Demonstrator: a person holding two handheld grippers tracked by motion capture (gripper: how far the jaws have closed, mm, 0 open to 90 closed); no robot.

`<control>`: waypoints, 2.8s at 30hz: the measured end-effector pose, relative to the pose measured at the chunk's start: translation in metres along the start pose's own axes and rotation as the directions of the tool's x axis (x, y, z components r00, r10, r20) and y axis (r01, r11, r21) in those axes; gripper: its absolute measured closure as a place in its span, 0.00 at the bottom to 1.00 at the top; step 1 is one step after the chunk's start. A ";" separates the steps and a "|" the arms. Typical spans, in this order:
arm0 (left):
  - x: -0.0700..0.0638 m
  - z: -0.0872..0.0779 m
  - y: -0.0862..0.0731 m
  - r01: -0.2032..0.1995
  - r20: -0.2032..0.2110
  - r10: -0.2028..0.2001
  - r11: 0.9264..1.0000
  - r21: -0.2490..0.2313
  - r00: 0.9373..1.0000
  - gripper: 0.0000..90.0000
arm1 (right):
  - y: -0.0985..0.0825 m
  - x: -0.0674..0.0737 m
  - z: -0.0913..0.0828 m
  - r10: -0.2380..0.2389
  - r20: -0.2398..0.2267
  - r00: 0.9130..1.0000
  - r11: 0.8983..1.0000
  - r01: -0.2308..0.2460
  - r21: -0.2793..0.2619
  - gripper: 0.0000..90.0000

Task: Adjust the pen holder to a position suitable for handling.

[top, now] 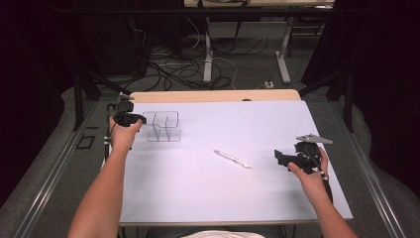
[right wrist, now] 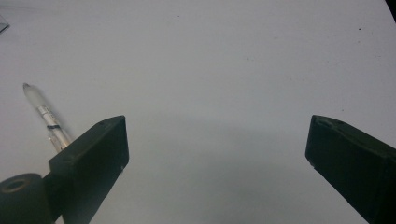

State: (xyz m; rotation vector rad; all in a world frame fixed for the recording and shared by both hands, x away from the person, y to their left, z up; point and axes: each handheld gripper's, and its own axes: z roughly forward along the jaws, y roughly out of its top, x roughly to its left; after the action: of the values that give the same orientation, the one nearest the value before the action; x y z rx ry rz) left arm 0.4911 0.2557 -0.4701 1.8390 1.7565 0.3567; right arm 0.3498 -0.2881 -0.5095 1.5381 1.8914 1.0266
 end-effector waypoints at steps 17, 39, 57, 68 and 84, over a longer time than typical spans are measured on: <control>-0.005 0.000 0.000 0.007 -0.051 -0.007 1.000 0.003 0.999 0.96 | 0.000 0.001 0.001 -0.008 -0.004 1.000 1.000 0.008 0.002 0.06; -0.025 0.000 -0.002 0.049 -0.074 -0.049 0.999 0.004 0.996 0.97 | -0.001 0.001 0.002 -0.010 -0.003 1.000 1.000 0.010 0.009 0.07; -0.066 0.009 -0.005 0.083 -0.030 -0.083 0.996 -0.015 0.996 0.97 | -0.001 0.001 0.002 -0.009 -0.004 1.000 1.000 0.009 0.009 0.07; -0.089 0.014 -0.006 0.082 0.008 -0.082 0.996 -0.018 0.997 0.97 | -0.001 0.001 0.003 -0.009 -0.006 1.000 1.000 0.009 0.011 0.07; -0.112 0.020 -0.009 0.110 0.029 -0.109 0.994 -0.022 0.994 0.97 | -0.001 0.001 0.002 -0.001 -0.011 1.000 1.000 0.001 0.010 0.07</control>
State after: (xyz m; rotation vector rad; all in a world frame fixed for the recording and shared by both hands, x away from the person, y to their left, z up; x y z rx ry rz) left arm 0.4833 0.1419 -0.4706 1.7148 1.8170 0.3061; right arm 0.3506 -0.2866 -0.5116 1.5398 1.9075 1.0288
